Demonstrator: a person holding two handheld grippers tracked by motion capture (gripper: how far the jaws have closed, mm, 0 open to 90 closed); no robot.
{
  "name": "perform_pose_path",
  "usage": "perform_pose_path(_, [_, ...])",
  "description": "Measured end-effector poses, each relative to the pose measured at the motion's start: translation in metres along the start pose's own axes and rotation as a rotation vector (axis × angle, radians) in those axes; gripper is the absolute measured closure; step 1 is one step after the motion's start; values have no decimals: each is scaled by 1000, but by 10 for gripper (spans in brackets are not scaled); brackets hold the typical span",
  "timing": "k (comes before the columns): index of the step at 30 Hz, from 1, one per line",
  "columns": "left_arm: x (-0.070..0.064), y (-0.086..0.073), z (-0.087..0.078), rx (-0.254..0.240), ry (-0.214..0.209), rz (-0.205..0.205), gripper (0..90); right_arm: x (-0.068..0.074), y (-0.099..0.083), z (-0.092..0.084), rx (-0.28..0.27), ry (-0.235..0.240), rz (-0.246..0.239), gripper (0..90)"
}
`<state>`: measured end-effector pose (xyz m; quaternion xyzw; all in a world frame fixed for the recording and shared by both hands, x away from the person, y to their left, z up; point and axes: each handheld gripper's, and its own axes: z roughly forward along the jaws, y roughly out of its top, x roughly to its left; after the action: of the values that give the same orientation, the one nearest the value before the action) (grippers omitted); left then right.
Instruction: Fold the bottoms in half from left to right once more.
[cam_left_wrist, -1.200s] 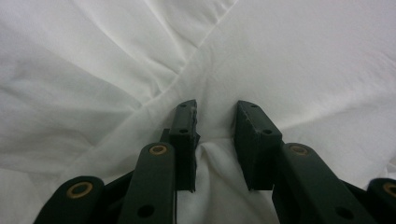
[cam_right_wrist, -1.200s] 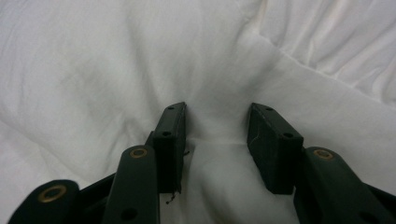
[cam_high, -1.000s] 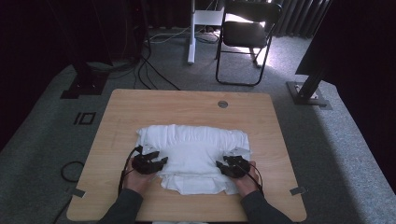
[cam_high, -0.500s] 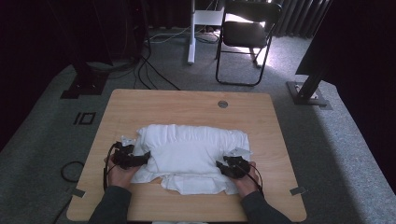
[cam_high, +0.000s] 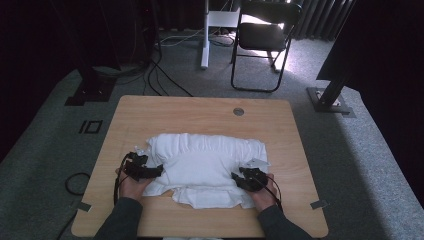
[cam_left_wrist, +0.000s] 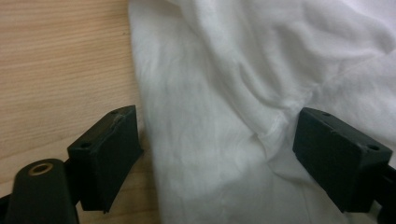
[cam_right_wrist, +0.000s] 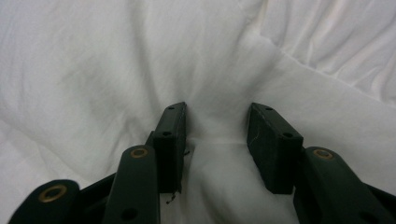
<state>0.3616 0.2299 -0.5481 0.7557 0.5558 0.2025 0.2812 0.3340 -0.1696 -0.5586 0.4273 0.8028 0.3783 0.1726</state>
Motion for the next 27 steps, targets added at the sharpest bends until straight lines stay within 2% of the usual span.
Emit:
perform_pose_path(1, [-2,0,1,-1,8,16,163,0,0,0,0,0,0,565])
perform_pose_path(2, [-3,1,0,-4,6,15,183,0,0,0,0,0,0,564])
perform_pose_path(4, [-4,1,-1,-13,-4,24,269,0,0,0,-1,-1,1,564])
perform_pose_path(9, [-6,2,-4,-18,-42,30,583,0,0,0,-1,-2,1,564])
perform_pose_path(11, [-5,1,-5,-16,-95,38,748,0,0,0,-1,-1,1,564])
perform_pose_path(12, [-5,1,-5,-16,-95,38,817,0,0,0,-2,-1,1,564])
perform_pose_path(13, [-4,1,-5,-15,-118,38,847,0,0,0,-2,-1,0,565])
perform_pose_path(17, [-2,1,-9,-33,-127,28,867,0,0,0,0,0,1,565])
perform_pose_path(18, [4,2,-17,-71,-153,-11,868,0,0,0,0,0,1,564])
perform_pose_path(20, [10,2,-27,-113,-180,-45,871,0,0,0,0,0,2,564])
perform_pose_path(25, [12,6,-43,-154,-204,-40,872,0,0,0,3,-1,0,565])
perform_pose_path(27, [12,11,-50,-186,-227,-51,873,0,0,0,3,-1,0,564])
